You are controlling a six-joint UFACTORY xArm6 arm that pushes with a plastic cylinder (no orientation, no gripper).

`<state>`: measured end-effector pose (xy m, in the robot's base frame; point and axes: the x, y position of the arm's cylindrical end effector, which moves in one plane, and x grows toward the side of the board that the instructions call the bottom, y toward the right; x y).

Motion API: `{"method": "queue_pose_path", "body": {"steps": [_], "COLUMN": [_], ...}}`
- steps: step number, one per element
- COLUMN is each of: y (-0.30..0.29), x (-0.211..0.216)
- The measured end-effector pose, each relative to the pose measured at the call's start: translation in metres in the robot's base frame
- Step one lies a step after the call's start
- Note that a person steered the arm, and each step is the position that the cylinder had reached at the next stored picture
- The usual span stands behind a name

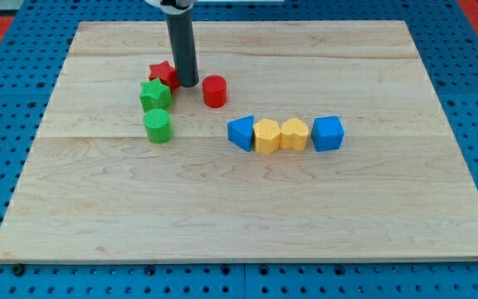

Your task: Place the red circle at the top left of the triangle

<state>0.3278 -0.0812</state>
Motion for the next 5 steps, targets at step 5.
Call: {"method": "queue_pose_path", "body": {"steps": [5], "y": [0.048], "x": [0.053]}}
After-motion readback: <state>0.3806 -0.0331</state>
